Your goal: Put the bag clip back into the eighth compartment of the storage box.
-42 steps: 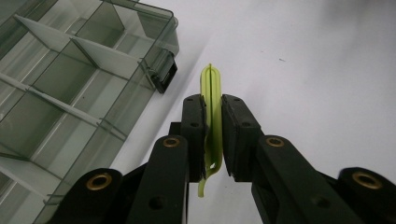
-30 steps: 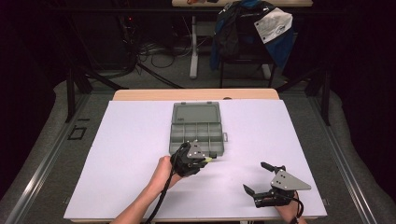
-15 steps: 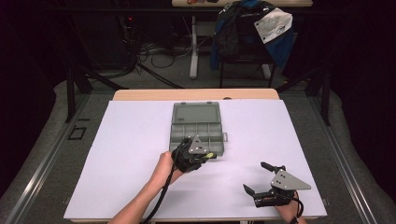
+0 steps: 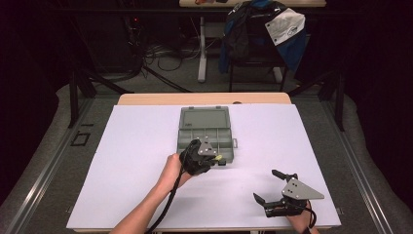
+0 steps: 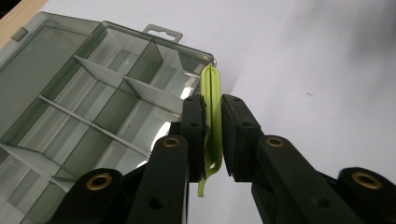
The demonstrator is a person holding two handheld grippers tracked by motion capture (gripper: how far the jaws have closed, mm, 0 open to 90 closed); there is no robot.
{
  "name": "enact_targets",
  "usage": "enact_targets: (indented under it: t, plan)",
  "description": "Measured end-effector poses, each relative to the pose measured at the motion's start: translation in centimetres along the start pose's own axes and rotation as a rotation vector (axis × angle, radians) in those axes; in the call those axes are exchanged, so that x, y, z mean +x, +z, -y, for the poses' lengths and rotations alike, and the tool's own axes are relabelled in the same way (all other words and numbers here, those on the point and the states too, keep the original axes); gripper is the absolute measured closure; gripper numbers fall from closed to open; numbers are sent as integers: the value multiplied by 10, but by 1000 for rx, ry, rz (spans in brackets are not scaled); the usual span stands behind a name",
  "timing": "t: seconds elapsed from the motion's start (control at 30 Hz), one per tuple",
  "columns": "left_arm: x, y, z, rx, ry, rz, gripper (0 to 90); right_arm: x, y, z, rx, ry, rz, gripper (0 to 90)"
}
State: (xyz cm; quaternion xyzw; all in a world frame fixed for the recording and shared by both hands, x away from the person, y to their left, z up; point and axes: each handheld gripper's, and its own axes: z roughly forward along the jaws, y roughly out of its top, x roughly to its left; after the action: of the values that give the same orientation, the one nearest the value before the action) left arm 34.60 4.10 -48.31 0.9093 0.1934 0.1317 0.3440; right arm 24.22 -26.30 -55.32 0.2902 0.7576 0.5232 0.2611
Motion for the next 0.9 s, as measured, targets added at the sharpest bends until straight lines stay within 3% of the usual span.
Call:
enact_targets:
  t: [0.4, 0.9]
  plan:
    - [4, 3, -13, -27, 1, 1, 799, 2, 2, 0, 9, -6, 3, 9]
    - [9, 7, -22, -27, -8, -10, 801, 2, 2, 0, 5, -9, 0, 9]
